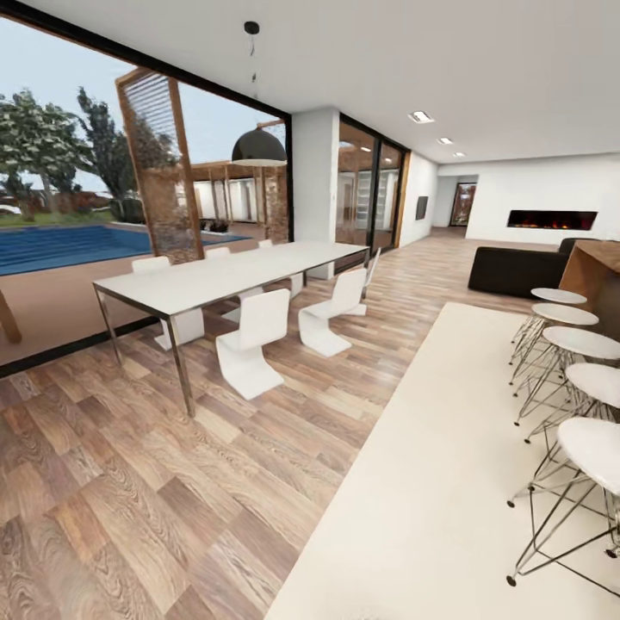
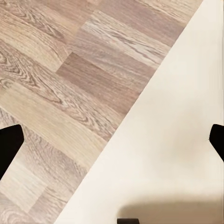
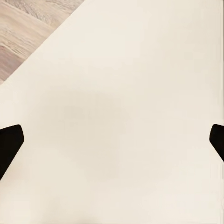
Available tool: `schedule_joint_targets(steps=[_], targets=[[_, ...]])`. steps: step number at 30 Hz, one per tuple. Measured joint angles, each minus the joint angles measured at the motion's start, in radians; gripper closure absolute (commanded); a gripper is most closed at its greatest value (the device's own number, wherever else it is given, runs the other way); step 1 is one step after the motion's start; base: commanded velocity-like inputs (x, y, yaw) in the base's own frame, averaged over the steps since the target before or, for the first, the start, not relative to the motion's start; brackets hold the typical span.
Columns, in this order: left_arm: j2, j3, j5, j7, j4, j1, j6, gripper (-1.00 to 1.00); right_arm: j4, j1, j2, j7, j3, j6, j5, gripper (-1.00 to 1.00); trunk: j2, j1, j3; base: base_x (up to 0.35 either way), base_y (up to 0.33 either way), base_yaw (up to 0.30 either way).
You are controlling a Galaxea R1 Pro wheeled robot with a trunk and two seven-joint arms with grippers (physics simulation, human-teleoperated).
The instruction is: Set up a coffee station on the kitchen countertop: keep the coffee maker on the countertop, move the bottle of coffee from the kitchen shelf to the counter next to the coffee maker, place a paper coffee filter on top of the coffee maker, put the saucer next to the coffee maker with the coffee cup on the saucer, and place the electric kettle next to the coffee maker.
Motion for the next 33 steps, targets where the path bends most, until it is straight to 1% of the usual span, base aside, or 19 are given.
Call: schedule_joint_targets(steps=[7, 33], targets=[[-0.001, -0.004, 0.0, 0.002, 0.0, 0.0, 0.0, -1.0, 0.0, 0.0, 0.0, 0.0, 0.0, 0.0, 0.0, -1.0, 0.0, 0.0, 0.0, 0.0, 0.0, -0.267], [0.001, -0.001, 0.0, 0.002, 0.0, 0.0, 0.0, -1.0, 0.0, 0.0, 0.0, 0.001, 0.0, 0.0, 0.0, -1.0, 0.182, -0.1, 0.081, 0.0, 0.0, -0.267]])
